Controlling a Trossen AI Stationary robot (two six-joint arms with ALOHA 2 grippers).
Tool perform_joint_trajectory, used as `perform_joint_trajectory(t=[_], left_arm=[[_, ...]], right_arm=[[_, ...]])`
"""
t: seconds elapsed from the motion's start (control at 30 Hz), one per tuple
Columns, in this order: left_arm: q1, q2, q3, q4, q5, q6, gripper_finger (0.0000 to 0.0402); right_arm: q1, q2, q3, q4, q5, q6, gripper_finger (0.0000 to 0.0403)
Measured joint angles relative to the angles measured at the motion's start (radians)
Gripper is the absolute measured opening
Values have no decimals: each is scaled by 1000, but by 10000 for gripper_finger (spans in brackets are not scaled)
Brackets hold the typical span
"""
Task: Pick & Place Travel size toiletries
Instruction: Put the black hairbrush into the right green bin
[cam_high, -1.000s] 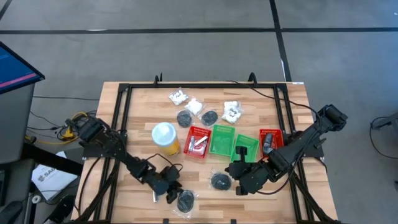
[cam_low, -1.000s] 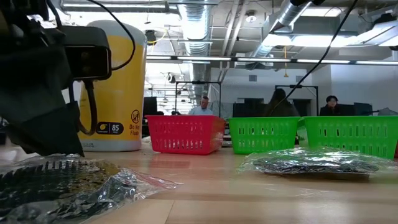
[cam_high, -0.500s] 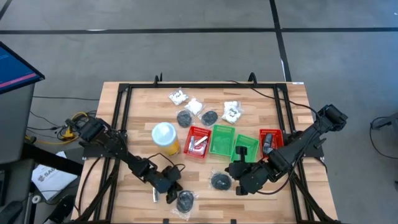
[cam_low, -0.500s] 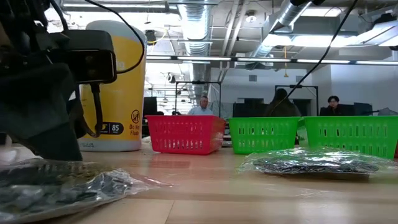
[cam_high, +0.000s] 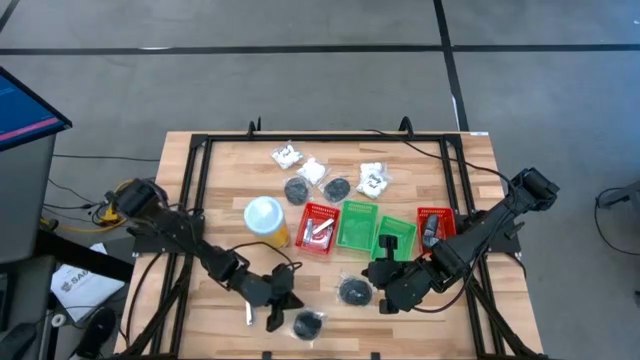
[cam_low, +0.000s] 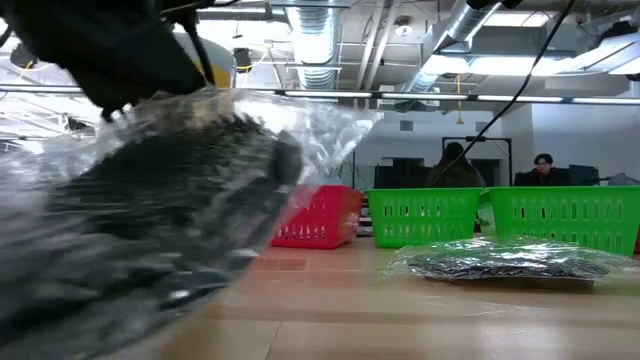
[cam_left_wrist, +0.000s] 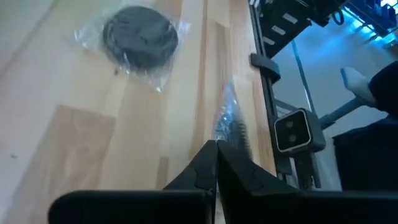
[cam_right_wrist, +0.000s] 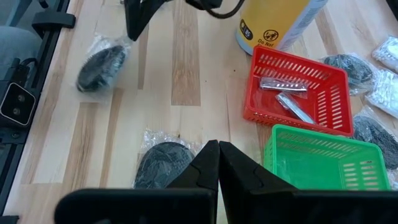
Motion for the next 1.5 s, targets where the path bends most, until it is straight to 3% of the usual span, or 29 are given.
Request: perform_joint_trajectory(t=[0.57,1.07,1.2,1.5], left_arm=[[80,-185,78,-2,-8,330,0],[148,-367,78,-10,-12,508,0],[161,-413,78,-14,-11,547,0],[167,-484,78,-59,-11,570,0]], right_arm=[[-1,0,0,36,1,-12,0],[-70,0,0,144,4,-85,3],[-101,0,0,178,2,-138,31],[-176,0,0,307,1,-284,155]])
